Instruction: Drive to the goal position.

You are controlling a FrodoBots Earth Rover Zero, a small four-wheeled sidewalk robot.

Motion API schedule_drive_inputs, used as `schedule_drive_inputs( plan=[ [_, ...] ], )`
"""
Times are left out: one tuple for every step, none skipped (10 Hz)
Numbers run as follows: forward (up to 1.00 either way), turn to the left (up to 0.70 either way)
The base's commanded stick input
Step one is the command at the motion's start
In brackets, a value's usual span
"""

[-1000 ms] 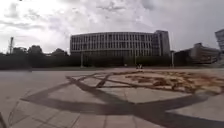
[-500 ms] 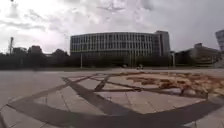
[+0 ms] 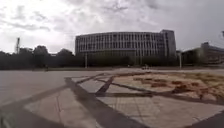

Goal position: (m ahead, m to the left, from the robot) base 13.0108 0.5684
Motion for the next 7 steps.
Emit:
schedule_drive_inputs(
  plan=[
    [0.70, -0.01],
    [0.70, -0.01],
    [0.70, -0.01],
    [0.70, -0.01],
    [0.70, -0.01],
    [0.70, -0.01],
    [0.70, -0.01]
  ],
)
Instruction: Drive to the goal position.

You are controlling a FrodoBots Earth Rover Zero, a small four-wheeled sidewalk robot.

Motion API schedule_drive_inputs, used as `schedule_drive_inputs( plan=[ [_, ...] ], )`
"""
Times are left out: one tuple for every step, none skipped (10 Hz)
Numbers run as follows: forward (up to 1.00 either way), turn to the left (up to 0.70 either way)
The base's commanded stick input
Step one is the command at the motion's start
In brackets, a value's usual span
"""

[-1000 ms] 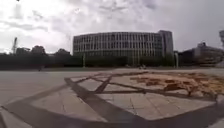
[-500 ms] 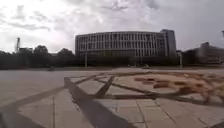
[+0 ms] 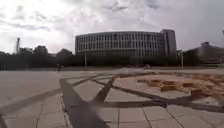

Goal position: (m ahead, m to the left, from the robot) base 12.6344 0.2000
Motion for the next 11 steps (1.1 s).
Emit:
schedule_drive_inputs(
  plan=[
    [0.70, -0.01],
    [0.70, -0.01],
    [0.70, -0.01],
    [0.70, -0.01],
    [0.70, -0.01],
    [0.70, -0.01],
    [0.70, -0.01],
    [0.70, -0.01],
    [0.70, -0.01],
    [0.70, -0.01],
    [0.70, -0.01]
  ],
)
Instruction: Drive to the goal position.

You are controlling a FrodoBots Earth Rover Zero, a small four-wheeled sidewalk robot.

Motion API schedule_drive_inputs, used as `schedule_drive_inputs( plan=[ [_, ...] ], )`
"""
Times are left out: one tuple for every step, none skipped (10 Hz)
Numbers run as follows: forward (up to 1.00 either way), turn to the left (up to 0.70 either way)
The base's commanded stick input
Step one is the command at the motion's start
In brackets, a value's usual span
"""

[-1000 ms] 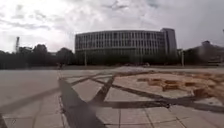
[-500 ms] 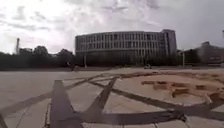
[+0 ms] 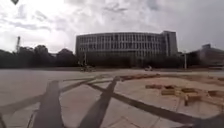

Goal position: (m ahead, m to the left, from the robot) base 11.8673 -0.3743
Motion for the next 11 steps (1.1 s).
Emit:
schedule_drive_inputs(
  plan=[
    [0.70, -0.01],
    [0.70, -0.01],
    [0.70, 0.01],
    [0.70, 0.01],
    [0.70, 0.01],
    [0.70, 0.01],
    [0.70, 0.01],
    [0.70, 0.01],
    [0.70, 0.09],
    [0.70, 0.29],
    [0.70, 0.32]
  ],
)
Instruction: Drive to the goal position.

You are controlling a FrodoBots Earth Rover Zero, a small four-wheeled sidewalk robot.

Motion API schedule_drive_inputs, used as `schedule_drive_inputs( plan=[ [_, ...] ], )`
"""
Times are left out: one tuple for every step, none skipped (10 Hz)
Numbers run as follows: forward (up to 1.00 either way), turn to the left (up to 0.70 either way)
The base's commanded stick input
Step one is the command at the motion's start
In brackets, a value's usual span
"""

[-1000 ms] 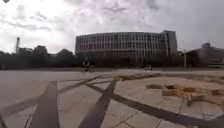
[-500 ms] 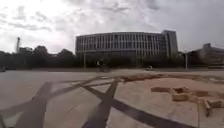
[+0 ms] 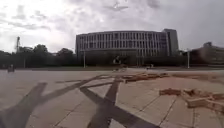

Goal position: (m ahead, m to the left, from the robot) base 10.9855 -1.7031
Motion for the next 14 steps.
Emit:
schedule_drive_inputs(
  plan=[
    [0.70, 0.03],
    [0.70, 0.00],
    [0.70, -0.01],
    [0.70, -0.01],
    [0.70, -0.01],
    [0.70, -0.01],
    [0.70, -0.01],
    [0.70, -0.01],
    [0.70, -0.01],
    [0.70, -0.01],
    [0.70, -0.01],
    [0.70, -0.01],
    [0.70, -0.01],
    [0.70, -0.08]
  ],
)
